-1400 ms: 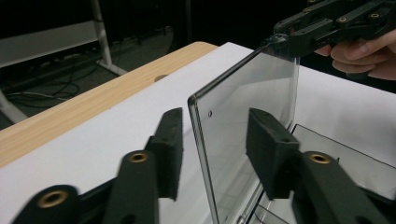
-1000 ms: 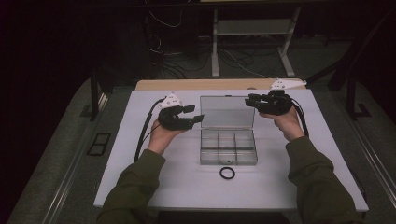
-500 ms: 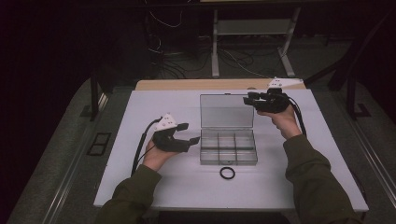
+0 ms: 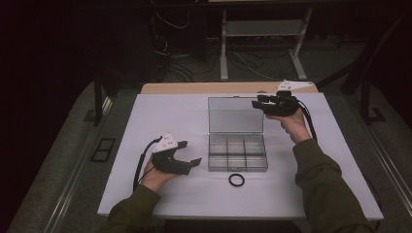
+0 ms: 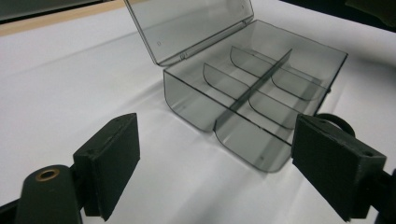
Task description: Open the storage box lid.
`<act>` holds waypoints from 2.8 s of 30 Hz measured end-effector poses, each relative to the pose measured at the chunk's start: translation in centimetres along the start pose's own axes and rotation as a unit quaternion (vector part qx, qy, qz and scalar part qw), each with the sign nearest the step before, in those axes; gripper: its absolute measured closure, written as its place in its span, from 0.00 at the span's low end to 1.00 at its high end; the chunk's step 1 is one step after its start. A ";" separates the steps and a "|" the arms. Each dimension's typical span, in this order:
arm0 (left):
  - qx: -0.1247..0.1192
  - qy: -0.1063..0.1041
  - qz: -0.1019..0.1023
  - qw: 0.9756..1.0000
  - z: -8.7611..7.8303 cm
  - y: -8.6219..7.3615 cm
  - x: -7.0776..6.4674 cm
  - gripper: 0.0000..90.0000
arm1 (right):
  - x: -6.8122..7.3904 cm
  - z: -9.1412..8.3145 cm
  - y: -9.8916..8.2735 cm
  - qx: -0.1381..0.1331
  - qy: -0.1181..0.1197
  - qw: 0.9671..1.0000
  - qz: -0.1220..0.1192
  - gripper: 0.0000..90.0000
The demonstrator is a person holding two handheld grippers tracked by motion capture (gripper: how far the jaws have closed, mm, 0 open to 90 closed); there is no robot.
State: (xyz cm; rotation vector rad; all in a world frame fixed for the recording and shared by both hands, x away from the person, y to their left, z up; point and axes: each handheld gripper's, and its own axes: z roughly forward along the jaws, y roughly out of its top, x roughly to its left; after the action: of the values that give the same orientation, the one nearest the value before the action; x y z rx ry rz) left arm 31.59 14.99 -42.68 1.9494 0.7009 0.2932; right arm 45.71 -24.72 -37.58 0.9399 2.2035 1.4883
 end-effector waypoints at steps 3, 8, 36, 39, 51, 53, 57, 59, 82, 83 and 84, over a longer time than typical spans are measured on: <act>0.000 -0.002 0.001 1.000 -0.1 -0.4 -0.3 0.16 | -0.1 0.2 -0.1 0.002 -0.002 1.000 0.001 0.62; 0.002 0.004 0.000 1.000 -0.5 -1.0 -0.4 0.11 | -0.2 0.5 -0.1 0.003 -0.006 1.000 0.002 0.61; 0.010 -0.015 -0.008 1.000 -0.8 -2.4 -1.1 0.00 | -1.6 2.7 -0.8 0.025 -0.013 0.999 0.024 0.53; 0.008 -0.018 -0.009 1.000 -0.8 -2.4 -1.1 0.00 | -1.7 2.9 -0.9 0.026 -0.015 0.999 0.026 0.52; 0.012 -0.022 -0.007 1.000 -0.7 -2.5 -1.1 0.00 | -2.0 3.6 -1.2 0.032 -0.016 0.999 0.030 0.49; 0.012 -0.022 -0.007 1.000 -0.7 -2.5 -1.1 0.00 | -2.1 3.7 -1.3 0.033 -0.016 0.999 0.033 0.49; 0.012 -0.022 -0.009 1.000 -0.7 -2.5 -1.1 0.00 | -2.3 4.0 -1.6 0.035 -0.013 0.998 0.041 0.48; 0.013 -0.023 -0.009 1.000 -0.7 -2.5 -1.1 0.00 | -2.5 4.2 -1.8 0.037 -0.013 0.998 0.042 0.48; 0.017 -0.027 -0.011 0.999 -0.6 -2.6 -1.1 0.00 | -3.4 5.6 -3.4 0.058 -0.010 0.996 0.072 0.45; 0.017 -0.027 -0.011 0.999 -0.6 -2.6 -1.1 0.00 | -3.5 5.6 -3.4 0.060 -0.011 0.996 0.071 0.44; 0.018 -0.027 -0.011 0.999 -0.5 -2.6 -1.0 0.00 | -3.5 5.7 -3.4 0.060 -0.011 0.996 0.072 0.44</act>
State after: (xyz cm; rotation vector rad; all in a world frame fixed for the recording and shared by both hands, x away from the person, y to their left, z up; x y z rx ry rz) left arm 29.59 15.65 -44.61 1.9755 0.6958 0.2153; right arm 50.42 -23.94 -43.35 1.1691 2.2739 1.4111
